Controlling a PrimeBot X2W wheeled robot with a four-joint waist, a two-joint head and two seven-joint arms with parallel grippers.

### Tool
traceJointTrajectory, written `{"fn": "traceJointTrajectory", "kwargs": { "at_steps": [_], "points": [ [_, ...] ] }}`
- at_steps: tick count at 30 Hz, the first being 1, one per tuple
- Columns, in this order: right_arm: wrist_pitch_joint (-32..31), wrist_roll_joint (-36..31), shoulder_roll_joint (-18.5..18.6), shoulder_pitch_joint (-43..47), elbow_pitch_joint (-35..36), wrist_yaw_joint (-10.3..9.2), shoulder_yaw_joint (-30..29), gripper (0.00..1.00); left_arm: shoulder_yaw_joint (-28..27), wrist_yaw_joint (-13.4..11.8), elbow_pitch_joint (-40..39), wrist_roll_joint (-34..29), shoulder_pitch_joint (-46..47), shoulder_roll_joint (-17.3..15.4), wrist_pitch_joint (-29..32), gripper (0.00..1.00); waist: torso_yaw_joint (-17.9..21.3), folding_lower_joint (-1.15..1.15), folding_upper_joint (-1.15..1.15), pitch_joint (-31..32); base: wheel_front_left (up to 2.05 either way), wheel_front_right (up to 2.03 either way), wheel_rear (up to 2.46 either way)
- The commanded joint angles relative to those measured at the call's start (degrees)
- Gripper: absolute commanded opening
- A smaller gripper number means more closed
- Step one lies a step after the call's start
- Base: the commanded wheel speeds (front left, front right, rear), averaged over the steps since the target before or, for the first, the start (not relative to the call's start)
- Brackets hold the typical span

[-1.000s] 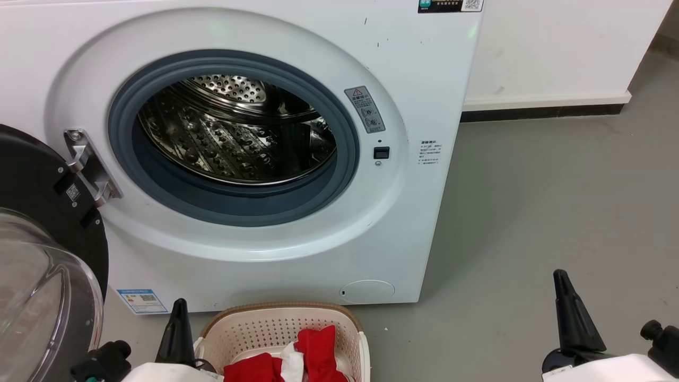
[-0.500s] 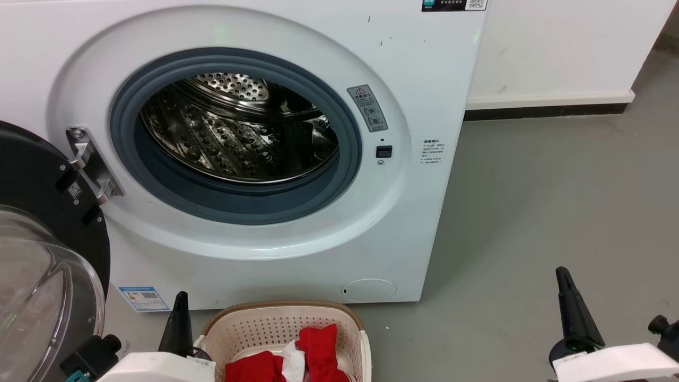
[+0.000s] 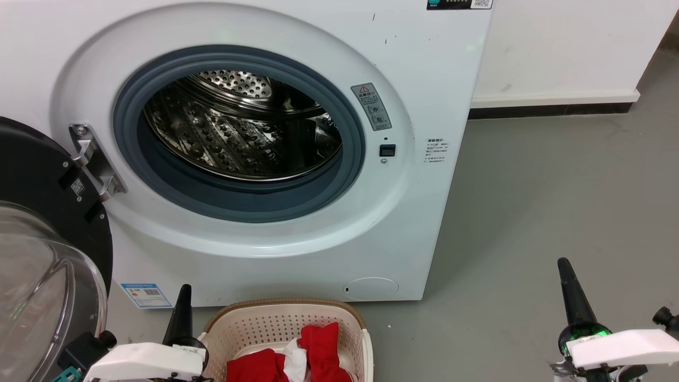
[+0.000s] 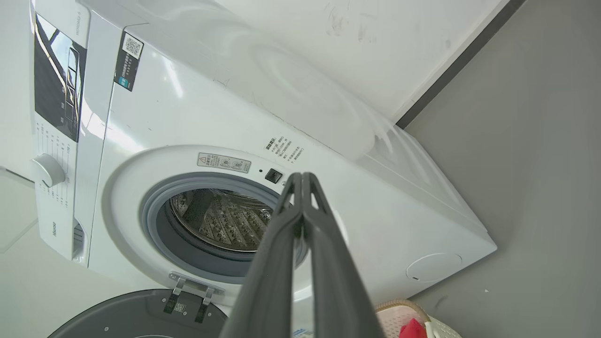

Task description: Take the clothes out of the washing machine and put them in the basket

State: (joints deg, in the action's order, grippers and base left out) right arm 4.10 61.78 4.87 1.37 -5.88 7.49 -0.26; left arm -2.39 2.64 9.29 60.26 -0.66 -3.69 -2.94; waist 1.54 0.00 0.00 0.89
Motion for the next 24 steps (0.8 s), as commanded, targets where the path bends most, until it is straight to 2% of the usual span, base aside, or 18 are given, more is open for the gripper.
{"fn": "traceJointTrajectory", "kwargs": {
  "at_steps": [1, 24],
  "points": [
    [-0.21, 1.41, 0.35, -1.34, 0.04, 0.00, -0.22, 0.00, -0.29, 0.55, -0.25, 1.39, 1.46, -0.48, 0.31, 0.00, -0.03, 0.00, 0.00, -0.02, 0.00, 0.00, 0.00],
    [-3.70, 14.76, 0.27, -4.19, -3.35, 0.01, -1.58, 0.00, -1.32, 2.51, 1.85, 14.88, 3.94, -0.42, 3.75, 0.00, -0.56, 0.00, 0.00, -0.40, 0.00, 0.00, 0.00]
  ]
}}
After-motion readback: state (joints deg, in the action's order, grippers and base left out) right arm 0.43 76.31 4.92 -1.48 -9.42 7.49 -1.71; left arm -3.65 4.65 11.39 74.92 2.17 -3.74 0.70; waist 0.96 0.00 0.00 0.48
